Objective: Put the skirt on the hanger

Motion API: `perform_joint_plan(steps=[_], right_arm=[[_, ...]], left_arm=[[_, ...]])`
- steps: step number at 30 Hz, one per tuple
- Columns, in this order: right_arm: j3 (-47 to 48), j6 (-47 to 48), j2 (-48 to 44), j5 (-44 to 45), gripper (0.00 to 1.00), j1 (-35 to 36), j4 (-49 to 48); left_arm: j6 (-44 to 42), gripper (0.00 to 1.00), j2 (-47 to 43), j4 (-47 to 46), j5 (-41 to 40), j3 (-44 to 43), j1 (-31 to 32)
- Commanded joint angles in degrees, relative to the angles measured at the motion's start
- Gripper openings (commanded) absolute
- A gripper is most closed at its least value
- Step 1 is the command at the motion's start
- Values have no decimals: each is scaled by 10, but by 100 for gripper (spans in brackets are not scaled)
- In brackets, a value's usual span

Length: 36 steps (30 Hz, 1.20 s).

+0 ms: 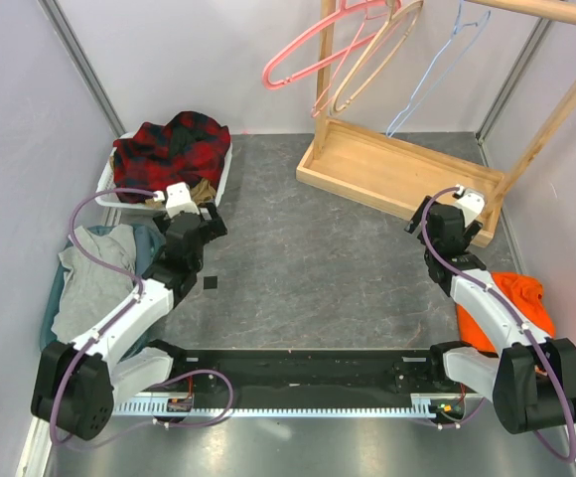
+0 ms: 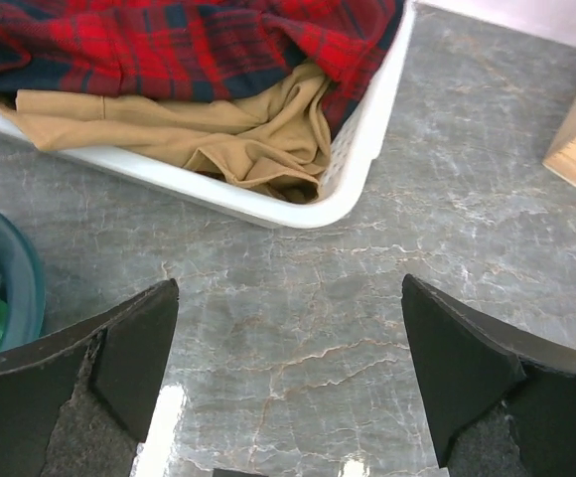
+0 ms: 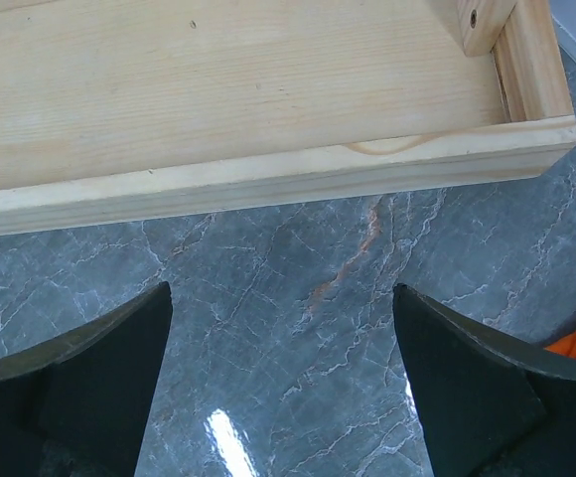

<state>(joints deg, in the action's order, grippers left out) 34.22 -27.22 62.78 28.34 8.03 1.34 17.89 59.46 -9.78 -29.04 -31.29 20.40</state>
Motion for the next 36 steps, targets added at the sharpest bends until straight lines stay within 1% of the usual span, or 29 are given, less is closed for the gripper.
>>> perform_joint_plan(steps=[1, 3, 5, 6, 8, 9, 11, 12, 13, 14, 15, 16, 18, 19, 23, 25, 27, 30, 32, 36], right_arm=[[13, 4, -21, 4, 98, 1, -10], [19, 9, -21, 2, 98, 1, -10], [29, 13, -17, -4, 98, 1, -9], [33, 16, -14, -13, 98, 1, -8], [40, 20, -12, -23, 98, 1, -5], [42, 21, -8, -37, 98, 1, -6], [47, 23, -6, -55, 98, 1, -7], [49, 23, -2, -65, 98, 1, -6], [51, 23, 0, -86, 98, 1, -7], [51, 24, 1, -98, 98, 1, -9], [50, 24, 3, -109, 98, 1, -10], [47, 24, 5, -125, 98, 1, -9], [43, 23, 8, -144, 98, 1, -34], [35, 20, 9, -169, 98, 1, -41], [18, 10, 17, -209, 98, 1, -77], [16, 7, 25, -217, 98, 1, -81], [16, 5, 32, -228, 98, 1, -82], [16, 0, 37, -239, 98, 1, -83], [14, -2, 39, -249, 98, 1, -86], [12, -10, 46, -268, 98, 2, -92]], left_arm=[[57, 100, 35, 69, -16, -88, 2], [54, 100, 72, 92, -9, -137, 2], [55, 99, 112, 112, -32, -168, 0], [49, 99, 125, 114, -30, -198, -2], [20, 100, 163, 132, -14, -230, -8], [16, 100, 177, 146, -13, -266, -12], [33, 99, 201, 179, -17, -307, -46], [81, 99, 227, 235, -17, -349, -64], [106, 99, 238, 262, 1, -371, -106], [125, 99, 250, 285, 20, -403, -126], [144, 99, 262, 295, 39, -413, -142], [151, 98, 268, 296, 60, -419, -164], [152, 98, 279, 284, 66, -438, -175], [146, 98, 296, 281, 80, -445, -184], [136, 98, 358, 279, 120, -499, -200], [136, 98, 395, 264, 136, -513, -202], [139, 98, 416, 247, 147, -533, -229], [138, 97, 466, 224, 155, -569, -244], [121, 96, 491, 201, 155, -593, -250], [72, 96, 517, 140, 166, -612, -251]])
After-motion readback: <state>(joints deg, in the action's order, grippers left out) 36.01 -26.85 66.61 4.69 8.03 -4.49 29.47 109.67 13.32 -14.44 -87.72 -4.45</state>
